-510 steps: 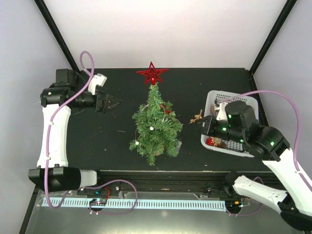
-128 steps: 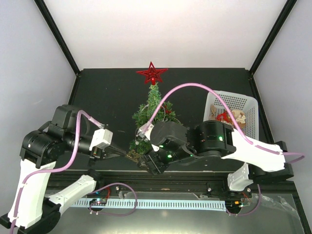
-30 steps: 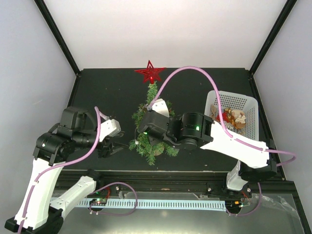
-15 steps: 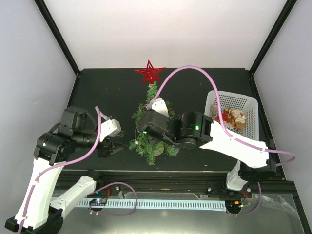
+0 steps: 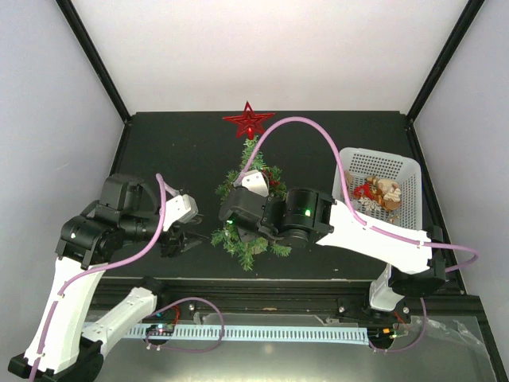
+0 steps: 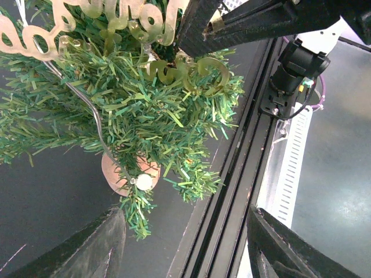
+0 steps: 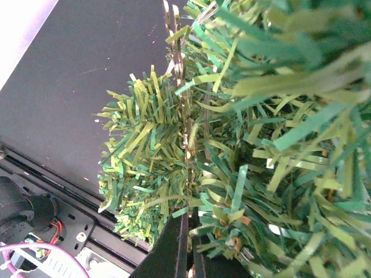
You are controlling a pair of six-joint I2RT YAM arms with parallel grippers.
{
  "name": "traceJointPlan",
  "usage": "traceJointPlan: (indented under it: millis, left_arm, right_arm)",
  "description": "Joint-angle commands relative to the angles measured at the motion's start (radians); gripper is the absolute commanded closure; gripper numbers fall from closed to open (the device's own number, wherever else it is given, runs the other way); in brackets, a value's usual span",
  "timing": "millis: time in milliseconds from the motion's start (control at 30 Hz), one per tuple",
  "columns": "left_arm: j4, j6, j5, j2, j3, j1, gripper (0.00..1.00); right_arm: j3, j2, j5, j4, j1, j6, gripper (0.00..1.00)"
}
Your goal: Decorate the small christmas tree
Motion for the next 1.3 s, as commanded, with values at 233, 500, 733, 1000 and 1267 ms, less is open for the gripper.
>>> traceJointPlan:
  millis: [233, 500, 733, 1000, 1267]
  left_arm:
    - [0.025, -0.008, -0.003, 0.003, -0.002, 0.003, 0.41]
    - [0.025, -0.007, -0.001, 0.001, -0.003, 0.003, 0.42]
    - [0.025, -0.006, 0.002, 0.0, -0.003, 0.003, 0.42]
    - [0.025, -0.006, 0.001, -0.001, -0.003, 0.004, 0.41]
    - [0.025, -0.004, 0.0, -0.005, -0.003, 0.004, 0.42]
  right_arm:
    - [-0.034, -0.027, 0.015, 0.009, -0.01, 0.037, 0.99]
    - [0.011, -0.04, 0.04, -0.041, -0.01, 0.049, 0.91]
    - [0.011, -0.046, 0.031, -0.044, -0.01, 0.059, 0.68]
    - [0.011, -0.074, 0.017, -0.039, -0.011, 0.062, 0.66]
    - [-0.058, -0.101, -0.015, -0.001, -0.011, 0.062, 0.96]
